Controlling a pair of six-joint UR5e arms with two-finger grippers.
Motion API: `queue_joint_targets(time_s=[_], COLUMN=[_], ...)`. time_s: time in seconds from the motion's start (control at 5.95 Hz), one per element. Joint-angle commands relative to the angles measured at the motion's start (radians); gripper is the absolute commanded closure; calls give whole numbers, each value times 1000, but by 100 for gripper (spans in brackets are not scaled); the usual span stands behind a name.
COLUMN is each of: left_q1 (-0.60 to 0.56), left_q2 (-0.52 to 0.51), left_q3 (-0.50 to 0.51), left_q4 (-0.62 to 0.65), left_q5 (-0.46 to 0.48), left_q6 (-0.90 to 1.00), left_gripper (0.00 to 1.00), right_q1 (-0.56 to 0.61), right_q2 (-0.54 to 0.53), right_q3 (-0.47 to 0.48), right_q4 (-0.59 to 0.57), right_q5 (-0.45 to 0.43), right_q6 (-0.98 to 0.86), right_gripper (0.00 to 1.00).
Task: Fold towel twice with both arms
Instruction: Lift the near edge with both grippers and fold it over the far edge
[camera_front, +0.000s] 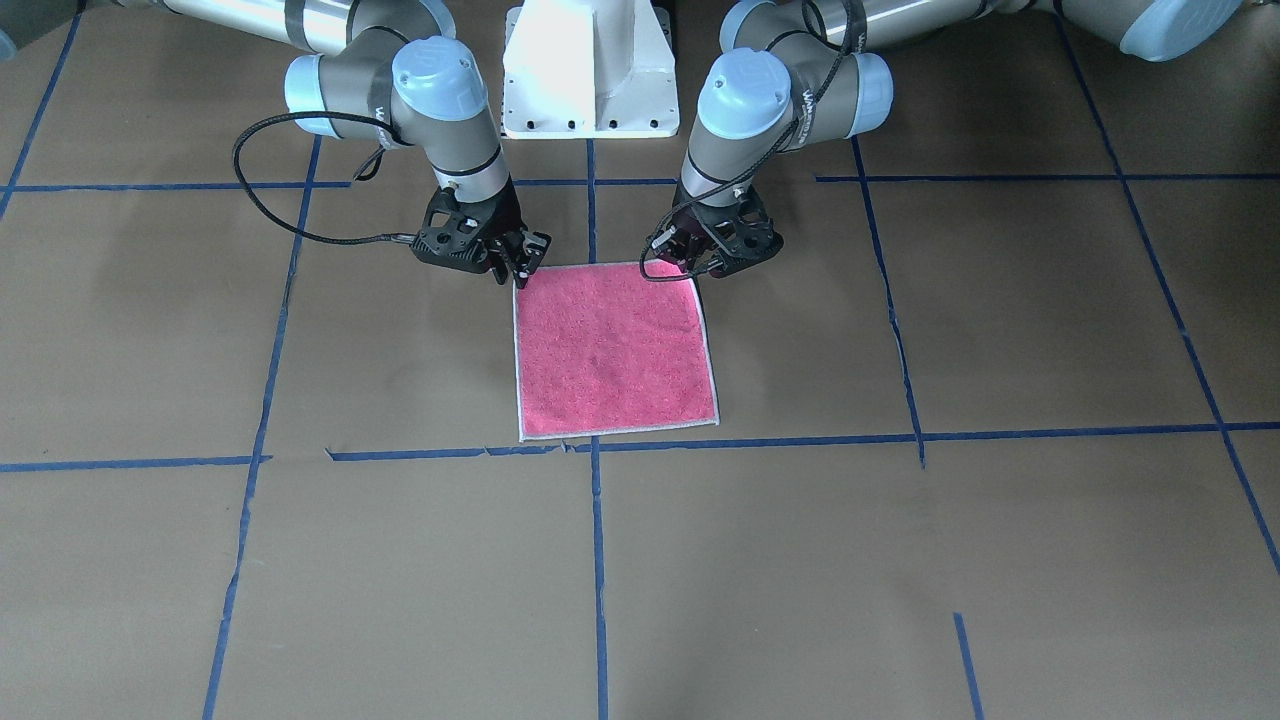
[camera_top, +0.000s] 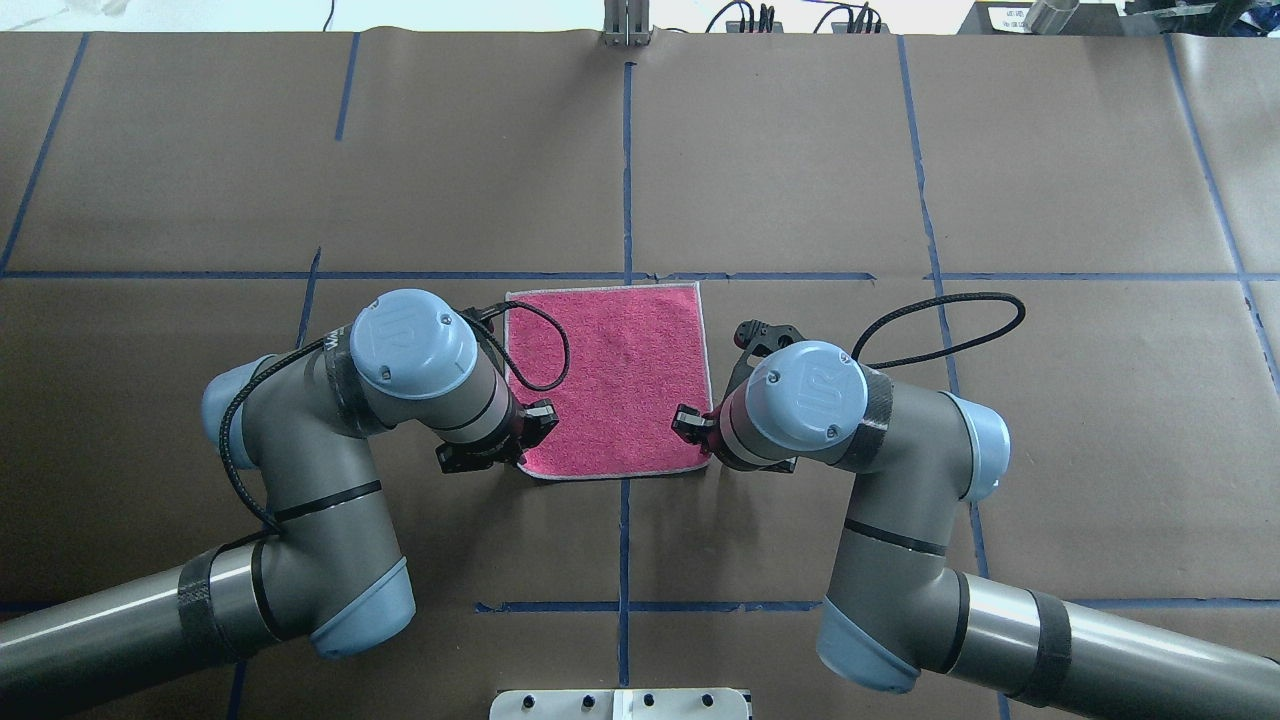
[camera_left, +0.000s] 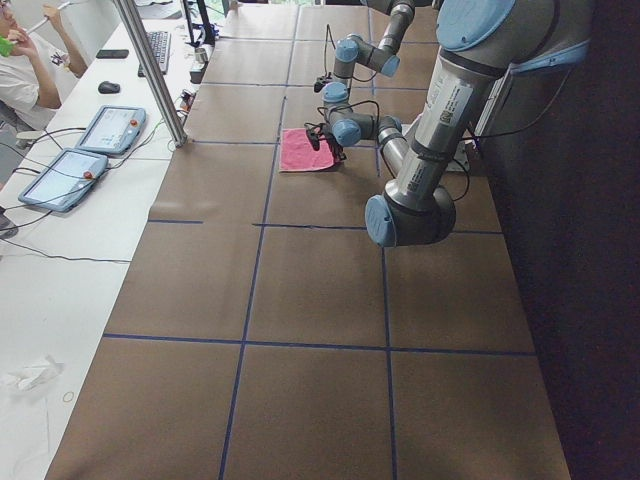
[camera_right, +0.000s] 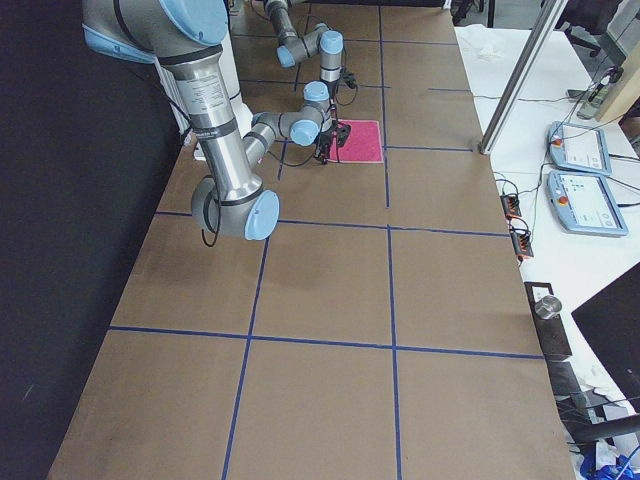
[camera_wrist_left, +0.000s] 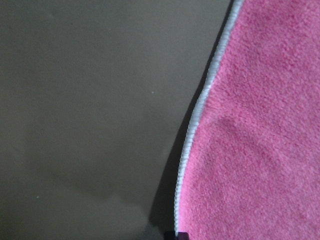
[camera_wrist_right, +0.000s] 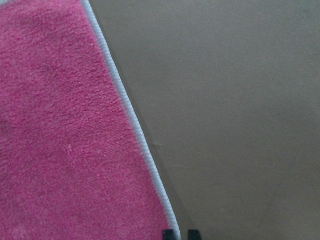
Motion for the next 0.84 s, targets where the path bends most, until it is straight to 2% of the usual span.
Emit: queue_joint_targets(time_s=[0.0, 0.5, 0.67], left_q1=[0, -11, -49], left_q2=[0, -3, -6], left_q3=[0, -2, -6], left_q4=[0, 0, 0], left_q5=[0, -2, -5], left_q6=[0, 1, 6], left_gripper=[96, 96, 96], right_q1=[-1, 21, 53], right_q2=[3, 11, 17], right_q3=[1, 9, 8], right_q4=[0, 12, 12], right_q5=[0, 0, 3], right_q6=[0, -2, -6], right_gripper=[98, 100, 99])
